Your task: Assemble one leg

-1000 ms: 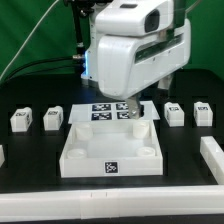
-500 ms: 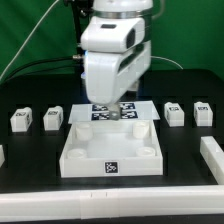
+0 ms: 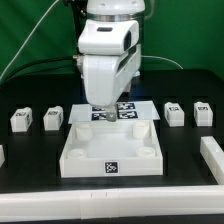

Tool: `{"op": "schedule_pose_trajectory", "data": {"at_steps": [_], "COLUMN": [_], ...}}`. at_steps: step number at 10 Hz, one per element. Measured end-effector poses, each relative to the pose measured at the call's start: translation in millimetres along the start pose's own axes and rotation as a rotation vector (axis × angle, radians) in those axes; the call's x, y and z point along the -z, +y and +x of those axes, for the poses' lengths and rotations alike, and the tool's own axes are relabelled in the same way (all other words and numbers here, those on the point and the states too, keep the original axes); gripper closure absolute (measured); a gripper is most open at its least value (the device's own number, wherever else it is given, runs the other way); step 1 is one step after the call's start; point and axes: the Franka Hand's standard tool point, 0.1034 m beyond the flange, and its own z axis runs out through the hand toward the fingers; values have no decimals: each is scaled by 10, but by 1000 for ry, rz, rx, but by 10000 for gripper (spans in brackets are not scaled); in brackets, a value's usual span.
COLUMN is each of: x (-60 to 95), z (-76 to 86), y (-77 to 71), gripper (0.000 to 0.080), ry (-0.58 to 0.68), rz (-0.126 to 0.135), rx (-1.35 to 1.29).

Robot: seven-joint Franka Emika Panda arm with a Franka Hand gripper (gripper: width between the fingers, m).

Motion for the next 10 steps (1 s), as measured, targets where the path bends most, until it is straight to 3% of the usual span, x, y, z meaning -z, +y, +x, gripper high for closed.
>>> {"op": "schedule_pose_trajectory", "data": {"at_steps": [4, 5, 8, 10], "x": [-231, -295, -328, -540], "z": [-96, -126, -123, -138], "y": [-491, -583, -580, -684], "gripper": [150, 150, 150, 150], "ry": [-8, -10, -9, -6], "rz": [37, 58, 59, 99], "rx": [232, 229, 231, 229]}}
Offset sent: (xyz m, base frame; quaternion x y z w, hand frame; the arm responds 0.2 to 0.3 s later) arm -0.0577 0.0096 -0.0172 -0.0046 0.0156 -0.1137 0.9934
